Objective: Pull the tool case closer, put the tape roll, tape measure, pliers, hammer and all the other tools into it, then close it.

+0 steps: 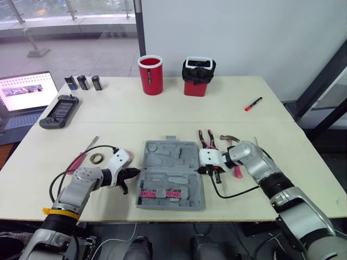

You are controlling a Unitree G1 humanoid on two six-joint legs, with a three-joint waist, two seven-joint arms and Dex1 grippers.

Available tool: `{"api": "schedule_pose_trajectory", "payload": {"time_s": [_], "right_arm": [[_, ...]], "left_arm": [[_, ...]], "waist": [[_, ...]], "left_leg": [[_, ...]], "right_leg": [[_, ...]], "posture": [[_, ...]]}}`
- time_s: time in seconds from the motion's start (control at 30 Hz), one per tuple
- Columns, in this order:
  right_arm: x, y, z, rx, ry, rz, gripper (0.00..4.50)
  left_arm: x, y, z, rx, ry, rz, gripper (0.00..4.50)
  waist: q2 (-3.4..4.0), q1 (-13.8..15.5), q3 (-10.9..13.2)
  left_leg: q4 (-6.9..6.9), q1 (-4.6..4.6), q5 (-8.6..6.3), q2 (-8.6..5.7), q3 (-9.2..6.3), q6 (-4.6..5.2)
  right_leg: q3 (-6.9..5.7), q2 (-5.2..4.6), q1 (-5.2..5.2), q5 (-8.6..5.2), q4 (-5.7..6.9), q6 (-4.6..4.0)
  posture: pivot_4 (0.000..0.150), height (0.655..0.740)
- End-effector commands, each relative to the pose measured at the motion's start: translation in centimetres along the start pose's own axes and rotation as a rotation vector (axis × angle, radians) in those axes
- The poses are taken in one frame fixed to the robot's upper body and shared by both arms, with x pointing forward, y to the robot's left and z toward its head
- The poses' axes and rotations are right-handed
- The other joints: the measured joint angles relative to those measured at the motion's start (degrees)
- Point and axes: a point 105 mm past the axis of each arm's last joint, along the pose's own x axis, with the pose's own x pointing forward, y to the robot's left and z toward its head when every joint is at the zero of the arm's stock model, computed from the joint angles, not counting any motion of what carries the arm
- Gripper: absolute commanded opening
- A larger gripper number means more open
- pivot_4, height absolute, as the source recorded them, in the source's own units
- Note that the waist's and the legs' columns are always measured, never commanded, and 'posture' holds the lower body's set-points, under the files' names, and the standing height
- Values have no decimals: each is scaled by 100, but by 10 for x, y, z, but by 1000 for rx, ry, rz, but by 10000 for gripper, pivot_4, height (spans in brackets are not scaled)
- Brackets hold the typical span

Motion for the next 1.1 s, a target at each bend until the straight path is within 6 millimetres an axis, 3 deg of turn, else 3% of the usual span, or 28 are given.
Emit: {"api": "schedule_pose_trajectory", "payload": {"time_s": [0.03, 0.37, 0.57, 0.73, 1.1], "right_arm": [[-2, -2, 3, -26, 14, -1, 1021], [4, -2, 18, -52, -15, 15, 1021], [10, 19, 34, -25, -99, 90, 1021], [12, 35, 33, -20, -91, 124, 1021], [14, 48, 31, 5, -77, 162, 1021]], "left_arm": [[5, 3, 14, 46, -41, 1, 0], [14, -8, 16, 71, -39, -87, 0], [3, -12, 9, 36, -48, -97, 0], [-10, -21, 0, 15, -34, -123, 0], [-26, -40, -14, -17, 5, -154, 0]], "waist": [[0, -2, 0], [0, -9, 0], [0, -23, 0], [0, -34, 0], [0, -13, 0]], "left_leg": [[0, 0, 0, 0, 0, 0], [-2, -1, 0, 1, 0, 0], [-10, -2, 0, 1, 0, 0], [-21, -2, 0, 3, -1, 1], [-10, -4, -1, 3, 0, 0]], "right_leg": [[-1, 0, 0, 0, 0, 1], [-2, 0, -2, 8, 1, 14], [-2, 1, -7, 7, 1, 17], [-3, 1, -14, 7, 2, 20], [-2, 1, -13, -4, 0, -3]], "posture": [[1500, 7400], [1500, 7400], [1500, 7400], [1500, 7400], [1500, 7400]]}}
